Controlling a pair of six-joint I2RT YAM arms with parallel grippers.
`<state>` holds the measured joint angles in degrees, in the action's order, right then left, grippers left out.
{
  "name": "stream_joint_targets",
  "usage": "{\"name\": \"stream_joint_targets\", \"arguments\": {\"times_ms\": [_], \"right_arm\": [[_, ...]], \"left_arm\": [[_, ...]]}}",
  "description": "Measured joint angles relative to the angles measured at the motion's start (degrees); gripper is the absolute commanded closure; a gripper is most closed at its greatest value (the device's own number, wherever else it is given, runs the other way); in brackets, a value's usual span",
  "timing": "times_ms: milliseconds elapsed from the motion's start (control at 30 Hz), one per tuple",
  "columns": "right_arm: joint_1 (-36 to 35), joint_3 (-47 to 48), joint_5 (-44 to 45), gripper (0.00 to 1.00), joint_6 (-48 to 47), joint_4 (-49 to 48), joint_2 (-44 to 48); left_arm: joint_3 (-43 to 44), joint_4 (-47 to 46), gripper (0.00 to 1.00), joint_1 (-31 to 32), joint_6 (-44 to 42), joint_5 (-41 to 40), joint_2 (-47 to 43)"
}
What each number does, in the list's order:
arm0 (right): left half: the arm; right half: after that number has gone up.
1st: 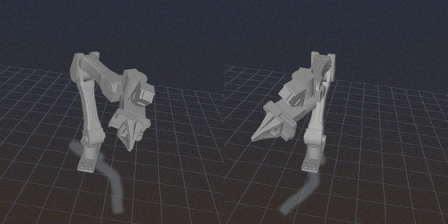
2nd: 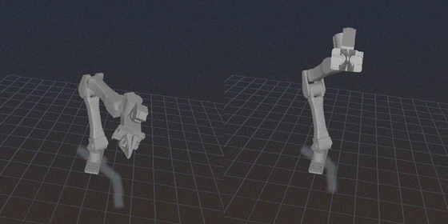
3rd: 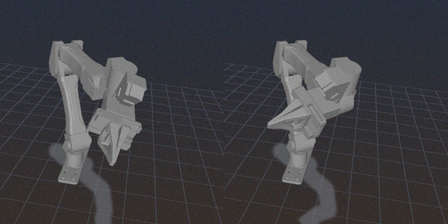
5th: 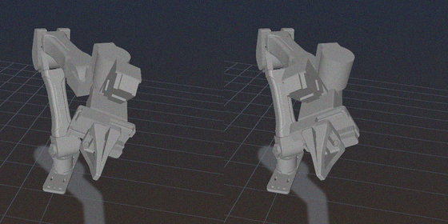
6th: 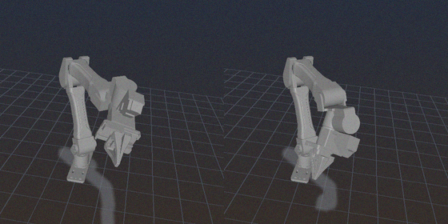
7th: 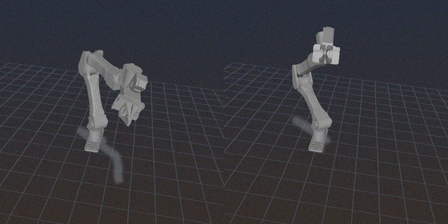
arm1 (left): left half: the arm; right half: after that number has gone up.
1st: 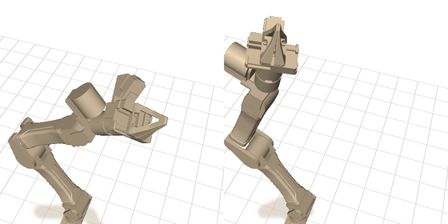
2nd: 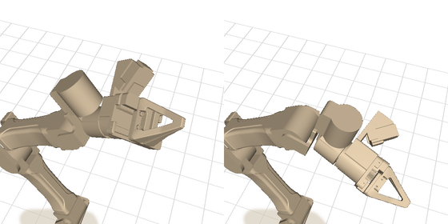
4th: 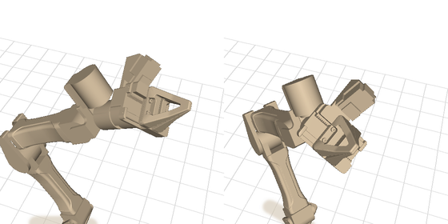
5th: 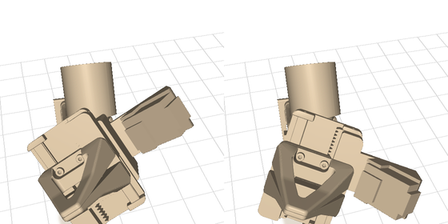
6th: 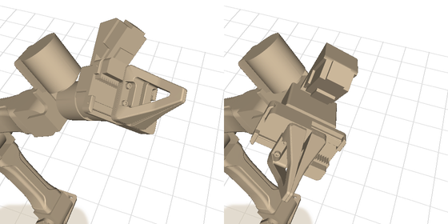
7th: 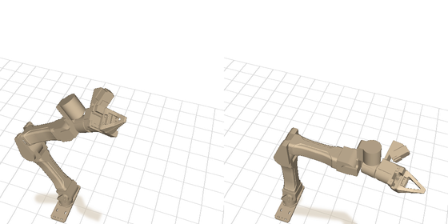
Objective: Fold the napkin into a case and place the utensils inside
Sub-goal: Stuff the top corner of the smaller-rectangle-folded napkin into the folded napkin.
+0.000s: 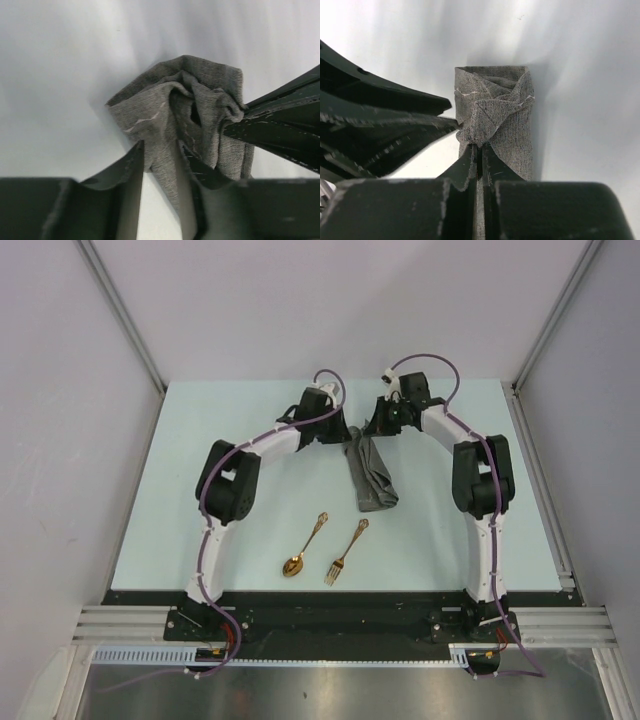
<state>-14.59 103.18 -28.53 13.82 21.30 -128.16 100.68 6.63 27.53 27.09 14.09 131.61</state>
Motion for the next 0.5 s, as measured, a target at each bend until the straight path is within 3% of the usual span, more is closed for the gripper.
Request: {"name": "stream_joint_targets", "arguments": {"times_ms": [500], "right_arm": [[-0.15,-0.11,-2.19,1.0,1.16,-0.63,0.0]], "left_arm": [[9.11,5.31,0.6,3.26,-5.16,-7.91,5.03]]}}
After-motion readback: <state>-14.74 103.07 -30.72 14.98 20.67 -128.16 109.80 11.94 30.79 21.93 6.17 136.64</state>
